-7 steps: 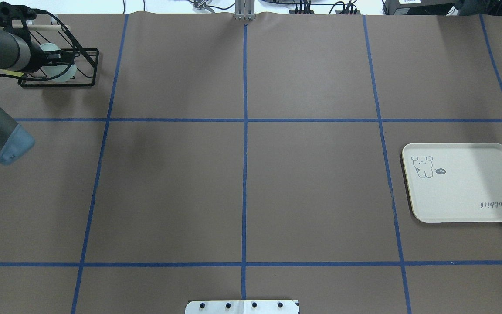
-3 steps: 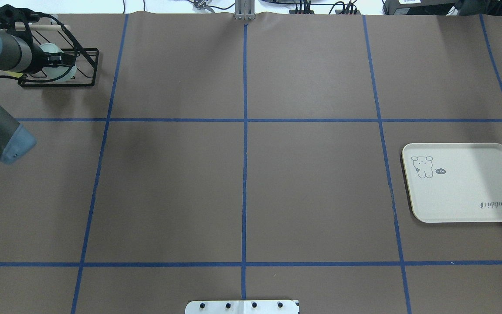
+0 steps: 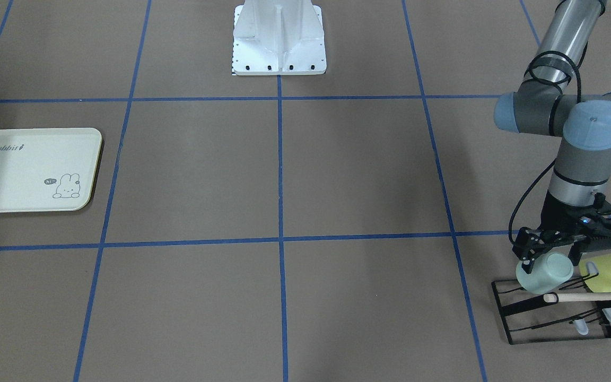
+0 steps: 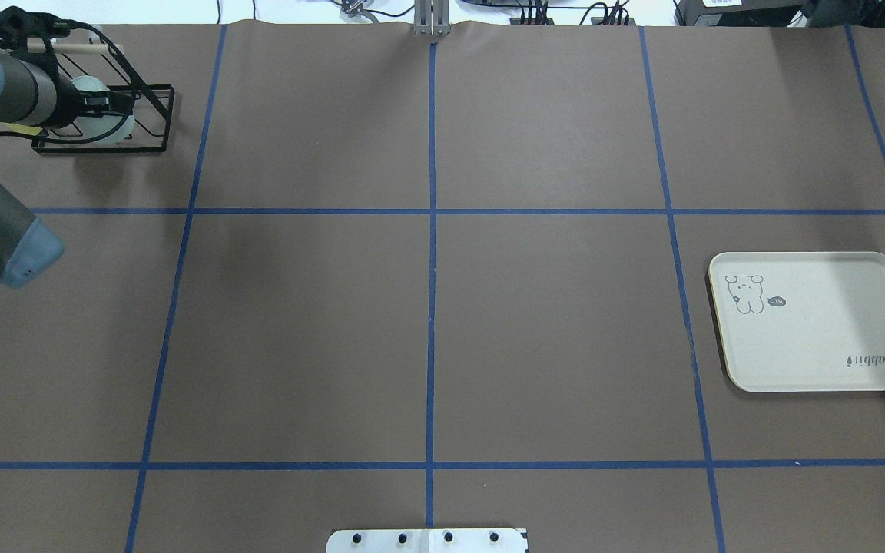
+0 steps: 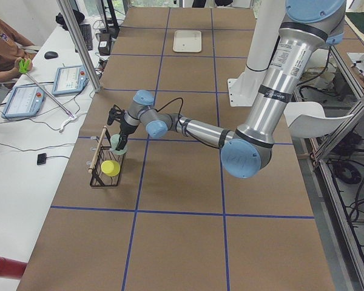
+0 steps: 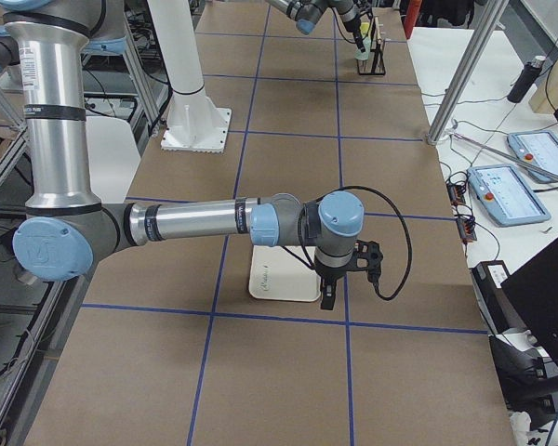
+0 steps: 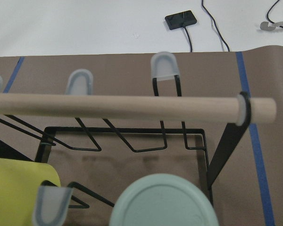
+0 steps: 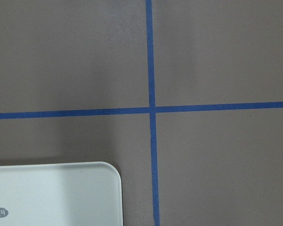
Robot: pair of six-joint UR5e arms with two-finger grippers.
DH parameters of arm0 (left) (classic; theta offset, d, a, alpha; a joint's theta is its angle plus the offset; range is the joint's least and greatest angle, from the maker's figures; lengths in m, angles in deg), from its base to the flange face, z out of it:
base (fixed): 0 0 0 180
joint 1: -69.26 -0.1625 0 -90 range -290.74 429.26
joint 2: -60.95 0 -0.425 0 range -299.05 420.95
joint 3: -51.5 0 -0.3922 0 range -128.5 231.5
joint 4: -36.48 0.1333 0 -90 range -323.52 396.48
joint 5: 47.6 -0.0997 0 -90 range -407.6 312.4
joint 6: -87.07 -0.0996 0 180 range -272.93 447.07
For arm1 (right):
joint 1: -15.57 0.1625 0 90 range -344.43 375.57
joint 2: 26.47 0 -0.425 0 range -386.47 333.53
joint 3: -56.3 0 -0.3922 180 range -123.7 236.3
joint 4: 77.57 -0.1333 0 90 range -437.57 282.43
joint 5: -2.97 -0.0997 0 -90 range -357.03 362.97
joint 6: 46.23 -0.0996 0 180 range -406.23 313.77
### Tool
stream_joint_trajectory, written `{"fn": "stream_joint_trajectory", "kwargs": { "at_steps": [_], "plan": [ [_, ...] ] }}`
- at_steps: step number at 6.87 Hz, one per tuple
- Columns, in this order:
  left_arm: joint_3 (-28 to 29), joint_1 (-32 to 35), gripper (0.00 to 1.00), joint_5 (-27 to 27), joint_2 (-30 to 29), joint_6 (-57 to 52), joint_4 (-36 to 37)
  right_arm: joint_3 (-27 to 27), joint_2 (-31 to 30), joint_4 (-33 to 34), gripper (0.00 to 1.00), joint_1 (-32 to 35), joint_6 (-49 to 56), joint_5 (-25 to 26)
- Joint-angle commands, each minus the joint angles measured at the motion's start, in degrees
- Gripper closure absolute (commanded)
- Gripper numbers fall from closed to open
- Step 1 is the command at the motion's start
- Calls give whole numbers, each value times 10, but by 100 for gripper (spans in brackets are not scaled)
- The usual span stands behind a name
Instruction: Left arm grabs green cup and hands to right arm on tray
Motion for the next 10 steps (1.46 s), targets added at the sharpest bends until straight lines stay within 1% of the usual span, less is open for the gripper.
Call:
{"fn": "stream_joint_trajectory", "kwargs": {
  "at_steps": [1, 2, 3, 4, 6, 7, 8, 10],
  "plan": [
    [0, 7, 2, 0, -2, -8, 0, -1, 0, 0, 0, 0, 0, 0],
    [0, 7, 6, 0, -2, -7, 0, -1, 0, 0, 0, 0, 0, 0],
    [1, 6, 7, -1, -4, -3, 0, -1, 0, 0, 0, 0, 0, 0],
    [2, 6, 13, 0, -5, -1, 0, 0, 0, 0, 0, 0, -1, 0],
    [0, 7, 48, 0, -8, 1, 0, 2, 0, 0, 0, 0, -1, 0],
    [-1, 8, 72, 0, -8, 0, 0, 2, 0, -1, 0, 0, 0, 0],
    [-3, 21, 76, 2, -8, -4, -1, 3, 0, -1, 0, 0, -1, 0],
    [-11, 42, 78, 7, -8, -10, 1, 3, 0, -1, 0, 0, 0, 0]
  ]
}}
